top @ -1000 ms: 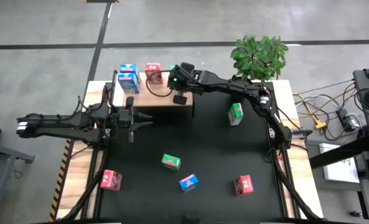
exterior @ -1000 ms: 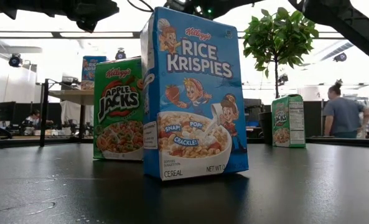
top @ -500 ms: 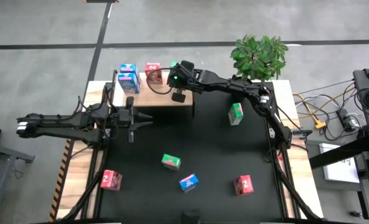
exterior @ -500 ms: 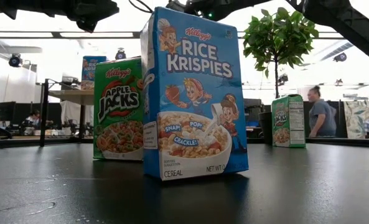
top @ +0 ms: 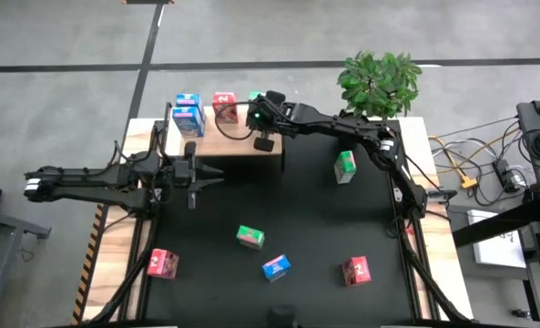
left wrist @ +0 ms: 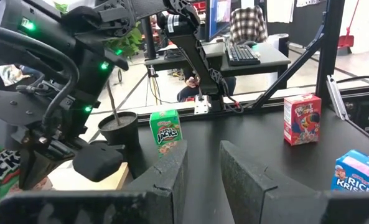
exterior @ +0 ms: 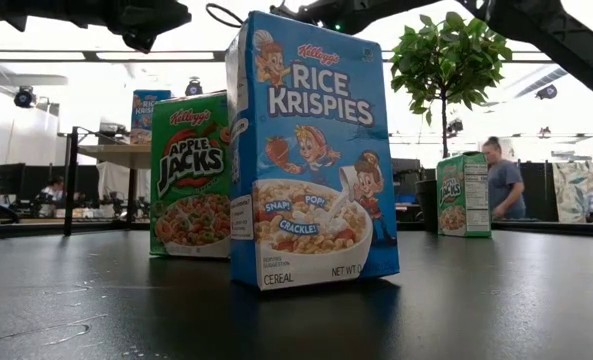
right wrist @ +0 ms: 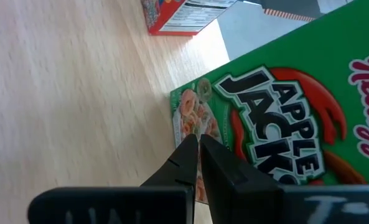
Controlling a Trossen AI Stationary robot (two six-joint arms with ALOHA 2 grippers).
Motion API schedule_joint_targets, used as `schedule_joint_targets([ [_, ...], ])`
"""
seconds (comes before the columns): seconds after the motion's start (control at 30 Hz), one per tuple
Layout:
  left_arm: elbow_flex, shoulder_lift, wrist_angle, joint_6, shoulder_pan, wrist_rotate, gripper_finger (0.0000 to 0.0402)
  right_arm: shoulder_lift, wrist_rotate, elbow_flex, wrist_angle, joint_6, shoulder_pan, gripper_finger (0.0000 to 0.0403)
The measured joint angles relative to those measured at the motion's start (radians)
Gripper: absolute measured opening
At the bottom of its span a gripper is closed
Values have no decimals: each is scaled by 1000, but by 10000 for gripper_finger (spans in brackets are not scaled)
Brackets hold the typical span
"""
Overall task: Stack cereal on shelf
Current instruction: Put the bottom right green cereal box on the shelf, then put the bottom green cereal box on the shelf aligned with the other green cereal box
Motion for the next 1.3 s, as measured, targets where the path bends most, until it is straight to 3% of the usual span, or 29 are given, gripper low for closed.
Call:
schedule_joint_targets([
  [1.3, 0, 0, 0, 15, 0, 0, 76, -27, -9, -14, 21, 22, 11, 9],
])
